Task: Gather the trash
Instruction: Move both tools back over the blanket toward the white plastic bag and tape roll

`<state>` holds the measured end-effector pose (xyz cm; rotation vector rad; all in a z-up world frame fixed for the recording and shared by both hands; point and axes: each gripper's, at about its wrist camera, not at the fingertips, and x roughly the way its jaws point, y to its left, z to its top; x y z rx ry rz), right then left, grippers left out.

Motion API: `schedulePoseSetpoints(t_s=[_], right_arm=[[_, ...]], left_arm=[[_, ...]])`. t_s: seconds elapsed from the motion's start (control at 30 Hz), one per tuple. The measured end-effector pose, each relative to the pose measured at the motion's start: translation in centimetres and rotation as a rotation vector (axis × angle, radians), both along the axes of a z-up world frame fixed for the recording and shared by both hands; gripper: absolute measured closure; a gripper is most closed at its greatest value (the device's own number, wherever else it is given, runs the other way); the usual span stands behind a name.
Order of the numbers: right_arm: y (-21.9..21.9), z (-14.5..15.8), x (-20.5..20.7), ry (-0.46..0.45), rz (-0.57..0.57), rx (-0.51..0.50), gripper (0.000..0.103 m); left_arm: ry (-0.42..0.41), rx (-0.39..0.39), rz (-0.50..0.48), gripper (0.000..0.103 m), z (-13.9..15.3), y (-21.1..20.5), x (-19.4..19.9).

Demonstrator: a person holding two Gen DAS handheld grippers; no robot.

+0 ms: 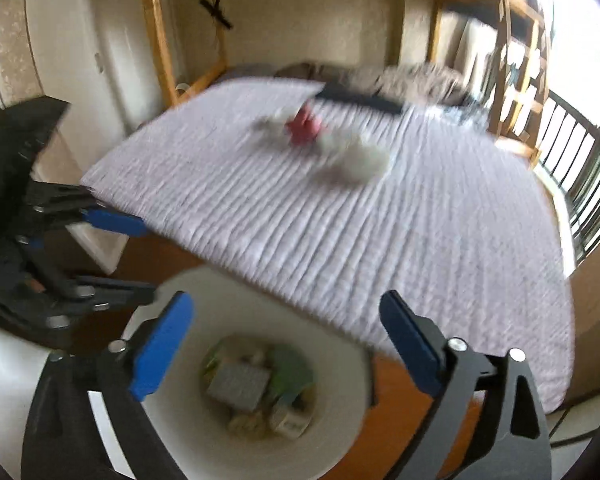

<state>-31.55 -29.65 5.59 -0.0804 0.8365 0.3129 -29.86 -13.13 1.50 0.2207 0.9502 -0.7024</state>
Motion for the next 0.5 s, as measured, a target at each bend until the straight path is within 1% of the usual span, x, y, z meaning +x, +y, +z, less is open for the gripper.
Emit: schedulePoseSetpoints(t_s=[0.07, 0.13, 0.17, 0.23, 0.3, 0.4, 0.43, 0.5], right_arm=[[0.2, 0.8, 0.9, -0.058, -0.027, -0.069, 0.004], [0.3, 0.9, 2.2, -0.064, -0.050, -0.125, 0.004], [0.3, 0.8, 2.7, -0.065, -0.054, -0.126, 0.004], [-0.1, 0.7, 4.0, -0.068, -0.071, -0.103, 0.004], [-1.2, 0.7, 6.1, -0.057, -0.096, -0.037, 0.004], [-2.2, 0.8, 8.9, -0.050, -0.132, 0.028, 0.004], [-2.0, 0.7, 9.2, -0.050, -0.140, 0.034, 0.004], [-2.4, 0.7, 10.9, -0.051, -0.154, 0.038, 0.004]], left_arm=[[-0.058, -0.033, 0.041, 0.002, 1.9, 0.4, 0.6], [-0.096, -0.062, 0.103, 0.002, 3.3, 0.8, 2.2], [-0.110, -0.069, 0.129, 0.002, 3.7, 1.0, 3.0], [-0.131, -0.062, 0.183, 0.002, 4.2, 1.5, 5.2], [-0.143, -0.041, 0.230, 0.002, 4.2, 1.7, 8.0], [-0.140, -0.028, 0.254, 0.002, 3.6, 2.1, 10.9], [-0.146, -0.012, 0.262, 0.002, 3.4, 2.0, 12.4], [-0.157, 0.013, 0.264, 0.006, 2.9, 1.8, 13.8]])
